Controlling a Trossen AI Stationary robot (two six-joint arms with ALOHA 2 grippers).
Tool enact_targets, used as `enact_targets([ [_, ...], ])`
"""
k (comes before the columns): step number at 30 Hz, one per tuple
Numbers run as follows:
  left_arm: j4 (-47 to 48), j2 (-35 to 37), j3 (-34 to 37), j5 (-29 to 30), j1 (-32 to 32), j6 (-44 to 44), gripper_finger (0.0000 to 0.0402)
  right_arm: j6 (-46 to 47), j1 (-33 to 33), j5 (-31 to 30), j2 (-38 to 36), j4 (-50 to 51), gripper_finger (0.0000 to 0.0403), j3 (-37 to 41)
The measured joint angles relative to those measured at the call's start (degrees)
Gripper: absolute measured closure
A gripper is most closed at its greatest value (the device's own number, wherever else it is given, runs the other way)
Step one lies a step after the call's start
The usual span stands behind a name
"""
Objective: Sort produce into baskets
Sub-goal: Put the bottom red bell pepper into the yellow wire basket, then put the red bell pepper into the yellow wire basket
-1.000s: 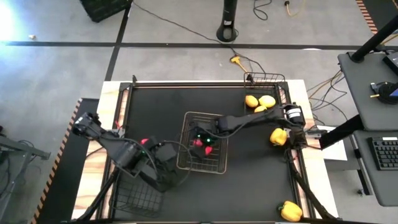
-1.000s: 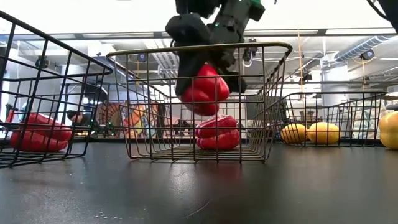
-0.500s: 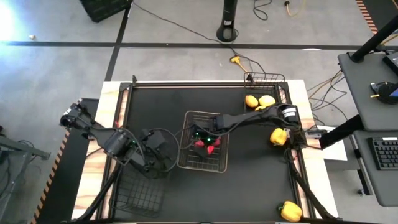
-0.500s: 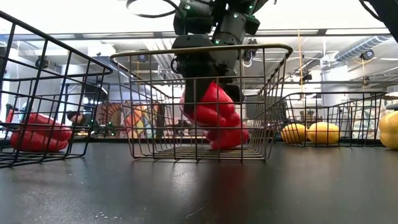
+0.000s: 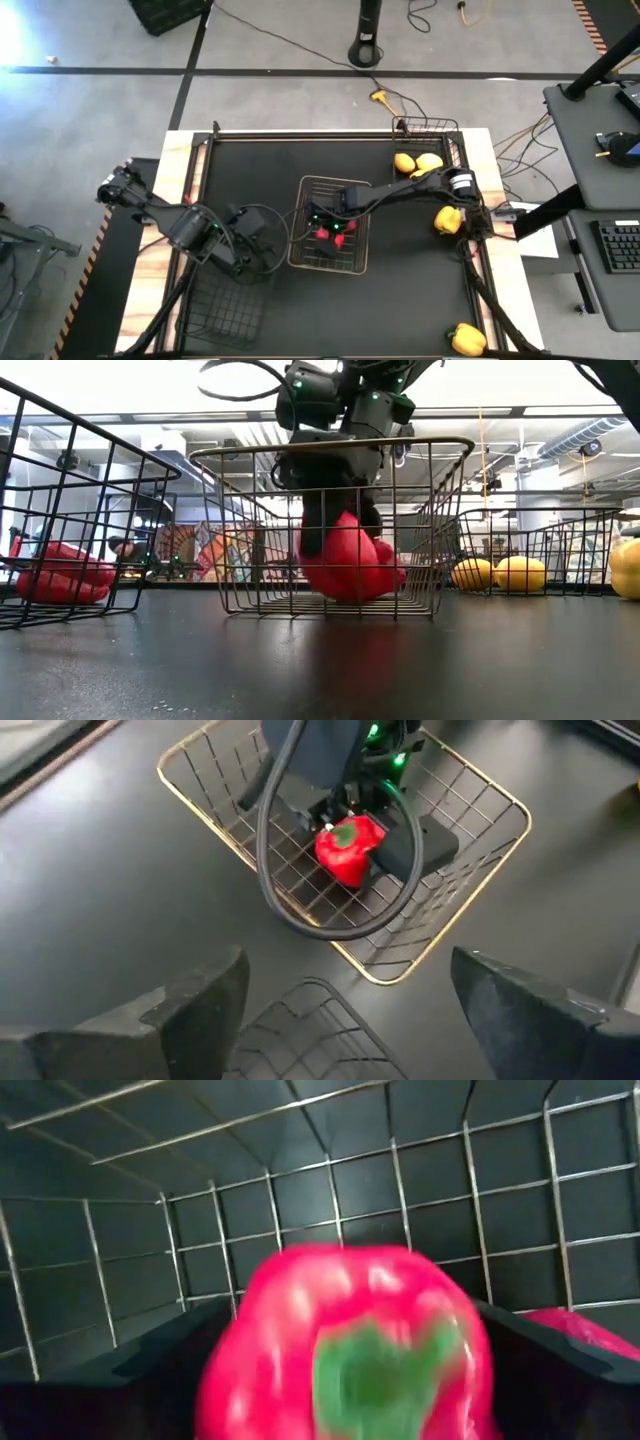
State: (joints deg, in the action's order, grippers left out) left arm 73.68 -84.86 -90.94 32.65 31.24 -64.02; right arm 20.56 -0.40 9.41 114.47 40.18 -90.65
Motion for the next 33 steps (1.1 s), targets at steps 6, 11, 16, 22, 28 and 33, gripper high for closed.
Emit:
enact_targets([
  [6,9.52,1.40,0.00,4.26,-0.37,-1.07,0.0075,-0.22,0.00,-0.55,-1.44,-0.23,0.0030,-0.01],
  [11,15.39,4.72,1.45,3.15,-4.83,-4.72,0.0075,-0.22,0.00,-0.78,-2.15,3.87,0.0030,-4.13],
  [16,11.26,8.35,9.21,-4.12,-14.31,-0.74,0.0075,-1.06,1.33,-5.68,-2.73,10.47,0.0030,-13.09],
  [22,9.17,9.94,21.44,-16.72,-28.92,7.83,0.0075,-3.43,4.75,-12.55,-2.75,20.99,0.0030,-26.13],
  [28,3.64,6.71,28.43,-29.27,-38.26,20.24,0.0075,-4.11,7.39,-18.50,-2.79,23.57,0.0029,-33.08],
  [33,3.41,0.96,30.44,-36.97,-42.80,31.29,0.0075,-4.11,8.29,-18.55,-2.79,23.61,0.0029,-33.62],
])
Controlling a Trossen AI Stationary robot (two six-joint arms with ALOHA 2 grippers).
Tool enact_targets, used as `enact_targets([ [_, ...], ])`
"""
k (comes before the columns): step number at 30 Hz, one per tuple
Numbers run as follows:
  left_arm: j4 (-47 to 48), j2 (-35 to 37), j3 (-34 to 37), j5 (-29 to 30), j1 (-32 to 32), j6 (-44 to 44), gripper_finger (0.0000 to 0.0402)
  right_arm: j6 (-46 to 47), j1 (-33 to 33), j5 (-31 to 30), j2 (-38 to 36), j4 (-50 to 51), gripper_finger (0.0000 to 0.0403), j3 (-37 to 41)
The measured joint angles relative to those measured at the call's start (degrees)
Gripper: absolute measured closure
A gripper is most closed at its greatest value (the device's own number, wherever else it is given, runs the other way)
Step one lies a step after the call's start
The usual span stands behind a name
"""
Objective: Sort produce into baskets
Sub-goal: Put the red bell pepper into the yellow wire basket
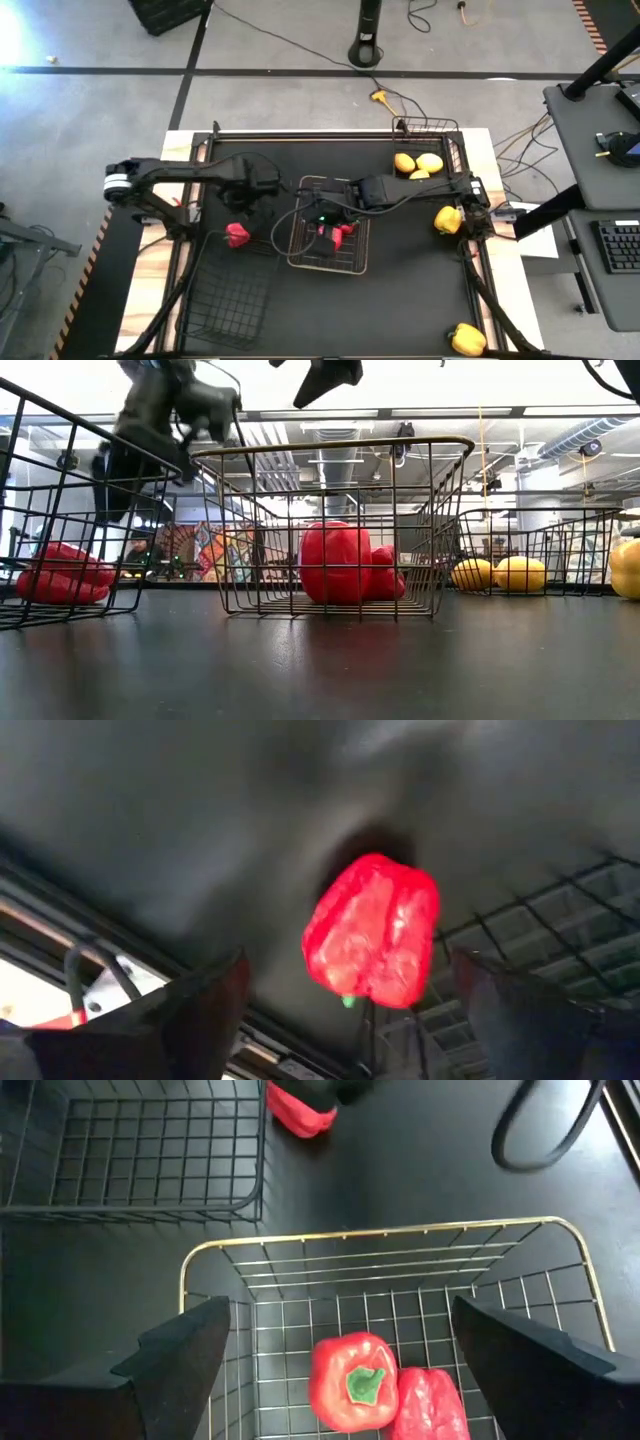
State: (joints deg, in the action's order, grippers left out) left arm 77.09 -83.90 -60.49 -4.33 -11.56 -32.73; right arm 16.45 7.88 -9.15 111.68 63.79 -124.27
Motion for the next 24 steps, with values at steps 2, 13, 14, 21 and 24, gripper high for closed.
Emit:
enact_targets([
  [2,0.18,-2.30,0.01,-0.72,-0.72,1.78,0.0075,0.00,0.02,-0.02,0.00,0.04,0.0029,0.57],
  [13,-0.08,-10.91,2.54,-8.75,-1.51,11.77,0.0075,1.49,0.13,-0.05,0.00,0.83,0.0029,2.78],
  [14,-0.01,-11.38,3.06,-8.82,-1.83,12.30,0.0075,1.51,0.13,-0.07,0.00,0.83,0.0029,2.83],
  [21,-4.95,-14.01,6.92,-9.86,-4.41,13.10,0.0075,1.53,0.13,-0.05,0.00,0.83,0.0029,2.91],
  [24,-8.03,-14.45,8.23,-9.71,-4.87,12.68,0.0075,1.53,0.13,-0.04,0.02,0.85,0.0029,2.91],
])
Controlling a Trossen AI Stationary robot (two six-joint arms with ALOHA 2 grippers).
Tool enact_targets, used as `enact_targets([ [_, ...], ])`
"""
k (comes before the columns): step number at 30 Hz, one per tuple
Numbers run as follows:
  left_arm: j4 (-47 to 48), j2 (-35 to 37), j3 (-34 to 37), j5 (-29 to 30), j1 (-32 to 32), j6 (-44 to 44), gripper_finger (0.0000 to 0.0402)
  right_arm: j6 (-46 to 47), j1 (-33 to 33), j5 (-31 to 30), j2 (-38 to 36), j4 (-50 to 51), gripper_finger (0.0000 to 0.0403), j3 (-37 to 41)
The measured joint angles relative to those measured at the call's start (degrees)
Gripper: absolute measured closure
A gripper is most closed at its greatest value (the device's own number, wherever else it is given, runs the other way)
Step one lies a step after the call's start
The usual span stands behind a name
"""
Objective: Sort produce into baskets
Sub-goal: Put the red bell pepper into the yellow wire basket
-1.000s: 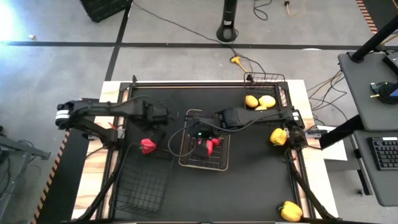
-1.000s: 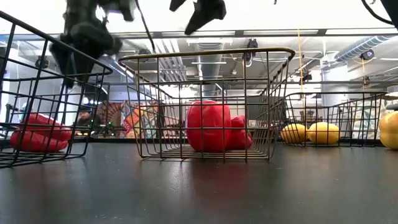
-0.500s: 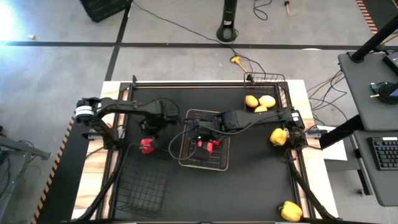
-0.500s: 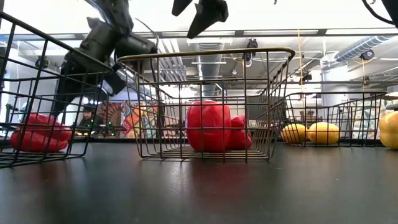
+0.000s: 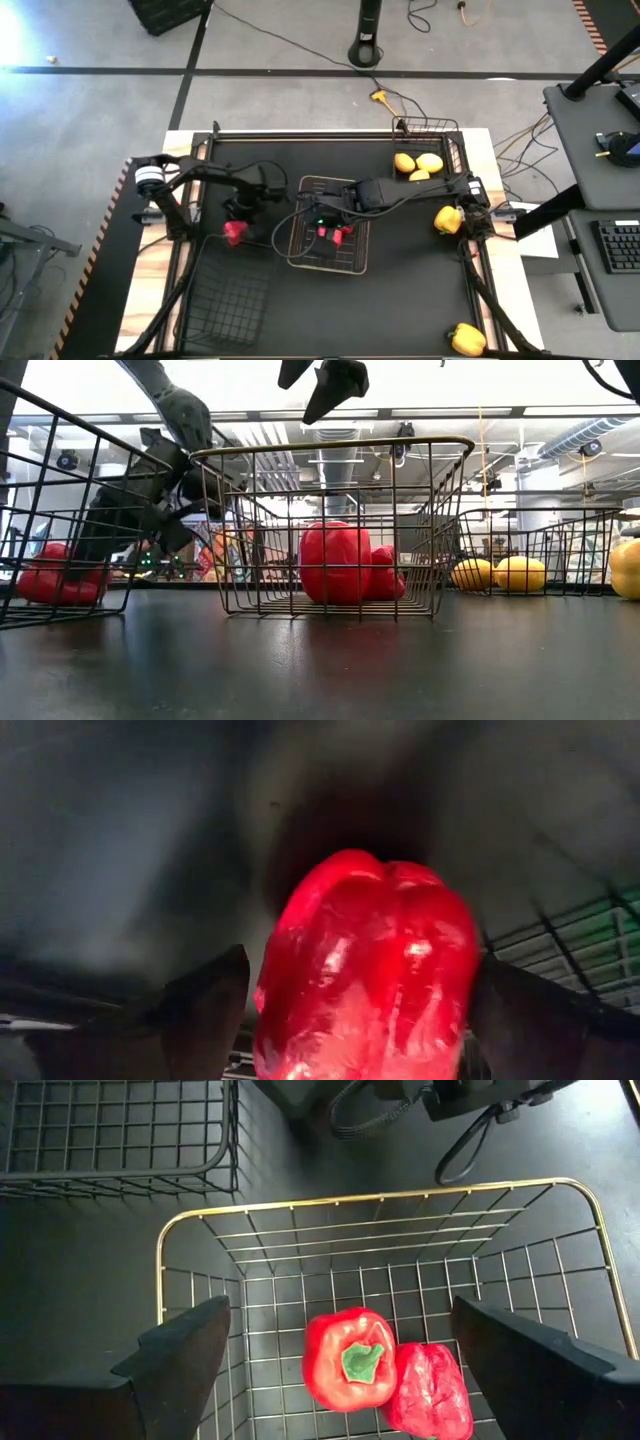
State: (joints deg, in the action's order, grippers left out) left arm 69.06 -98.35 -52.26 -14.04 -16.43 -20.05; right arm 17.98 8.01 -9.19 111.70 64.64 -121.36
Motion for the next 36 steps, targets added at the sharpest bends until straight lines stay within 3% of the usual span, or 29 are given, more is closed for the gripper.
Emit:
enact_targets([
  [8,-3.06,-0.04,3.94,1.51,-0.24,-0.68,0.0078,-0.04,0.00,0.00,0.00,0.24,0.0029,0.02],
  [16,-3.09,0.14,6.22,4.25,-0.24,-2.95,0.0162,0.09,0.00,0.00,0.00,2.25,0.0029,0.02],
  [20,-2.61,1.68,5.37,4.91,-0.24,-2.99,0.0163,0.90,0.26,0.11,0.02,3.16,0.0029,0.02],
  [24,0.20,4.87,1.39,5.28,-0.24,-3.03,0.0163,1.12,1.26,-0.95,-0.42,11.05,0.0031,0.04],
  [28,5.66,9.24,-5.78,9.87,0.02,-3.63,0.0151,7.13,2.11,-10.24,-2.61,25.74,0.0042,0.12],
  [32,6.88,13.30,-14.19,14.93,0.39,-7.66,0.0148,10.07,3.70,-13.30,-7.54,23.89,0.0059,3.15],
  [36,0.56,15.58,-21.64,18.33,1.55,-11.73,0.0157,16.11,4.88,-15.95,-11.16,25.59,0.0072,5.22],
])
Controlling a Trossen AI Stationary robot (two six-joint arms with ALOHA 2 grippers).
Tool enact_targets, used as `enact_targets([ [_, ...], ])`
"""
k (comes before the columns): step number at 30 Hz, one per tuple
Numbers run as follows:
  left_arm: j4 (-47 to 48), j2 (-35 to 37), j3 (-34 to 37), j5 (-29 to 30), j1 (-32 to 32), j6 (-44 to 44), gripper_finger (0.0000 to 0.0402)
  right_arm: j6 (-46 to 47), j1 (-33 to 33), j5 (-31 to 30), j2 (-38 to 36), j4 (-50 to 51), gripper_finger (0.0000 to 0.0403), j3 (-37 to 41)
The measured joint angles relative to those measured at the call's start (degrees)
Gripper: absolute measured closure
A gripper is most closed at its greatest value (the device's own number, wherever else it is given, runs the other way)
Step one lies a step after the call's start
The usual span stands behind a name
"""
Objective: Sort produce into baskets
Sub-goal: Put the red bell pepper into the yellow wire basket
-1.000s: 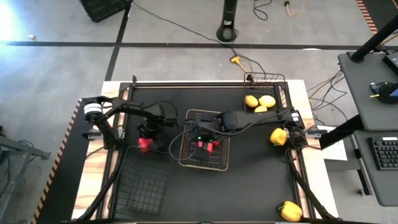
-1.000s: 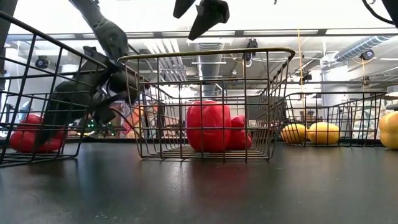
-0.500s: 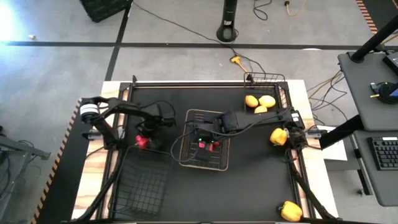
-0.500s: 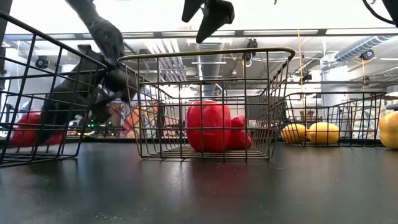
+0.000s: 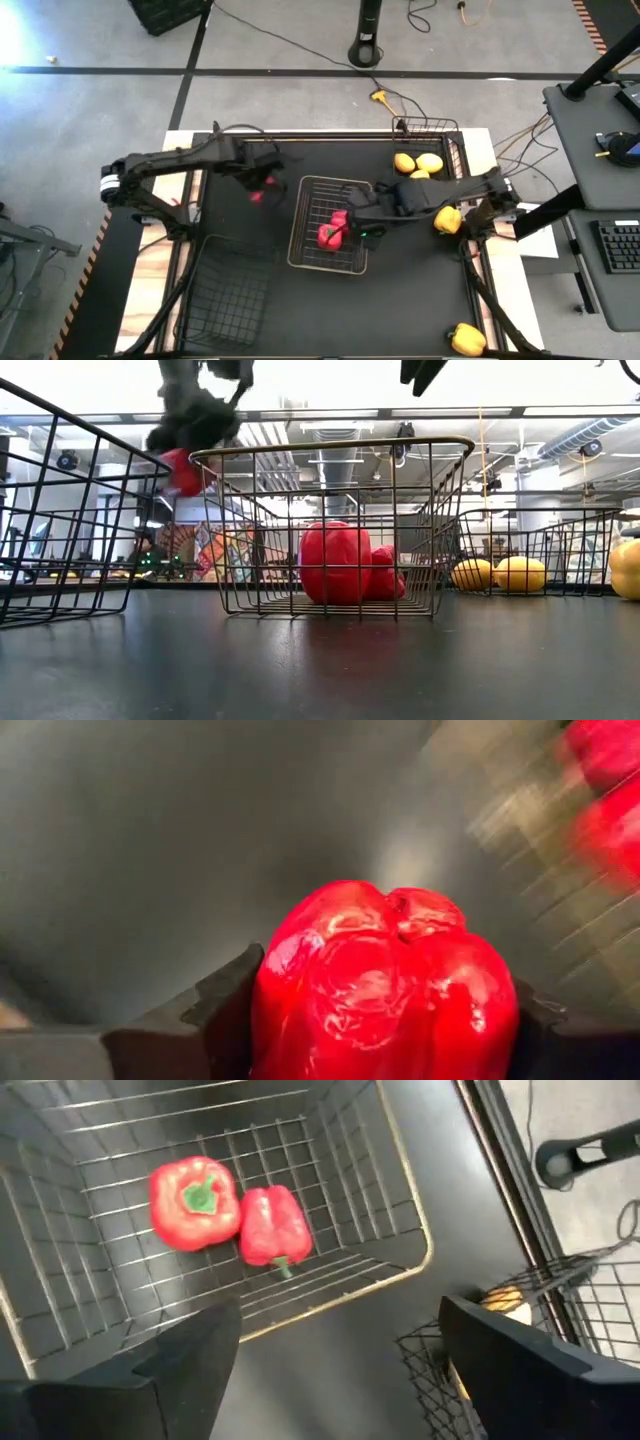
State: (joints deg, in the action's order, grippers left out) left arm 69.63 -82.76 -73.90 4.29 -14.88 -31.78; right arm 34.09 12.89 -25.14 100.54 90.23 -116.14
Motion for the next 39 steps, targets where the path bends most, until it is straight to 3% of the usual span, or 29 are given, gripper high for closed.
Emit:
enact_targets([
  [8,-28.91,-0.03,-5.47,1.71,5.95,1.02,0.0155,4.77,0.85,-1.86,-7.36,-0.25,0.0087,7.73],
  [12,-37.07,-4.35,-6.90,1.01,8.39,-2.39,0.0154,8.15,1.14,-1.34,-9.97,-0.09,0.0086,13.08],
  [16,-37.27,-9.32,-10.74,2.29,11.06,-1.83,0.0154,10.53,1.60,1.99,-11.50,-0.27,0.0081,18.50],
  [22,-29.42,-17.75,-14.52,2.30,13.28,-1.80,0.0153,13.38,2.56,4.61,-11.82,-0.77,0.0080,24.37],
  [29,-26.89,-24.28,-14.26,2.31,13.59,-7.83,0.0151,13.42,3.10,6.10,-11.03,-2.52,0.0091,25.56],
  [34,-26.54,-26.09,-14.24,3.56,13.36,-9.04,0.0122,13.51,3.16,8.95,-10.94,-4.87,0.0094,25.56],
  [39,-24.76,-25.88,-14.24,4.90,13.38,-6.74,0.0082,21.37,1.58,7.20,-10.94,-4.02,0.0079,25.74],
])
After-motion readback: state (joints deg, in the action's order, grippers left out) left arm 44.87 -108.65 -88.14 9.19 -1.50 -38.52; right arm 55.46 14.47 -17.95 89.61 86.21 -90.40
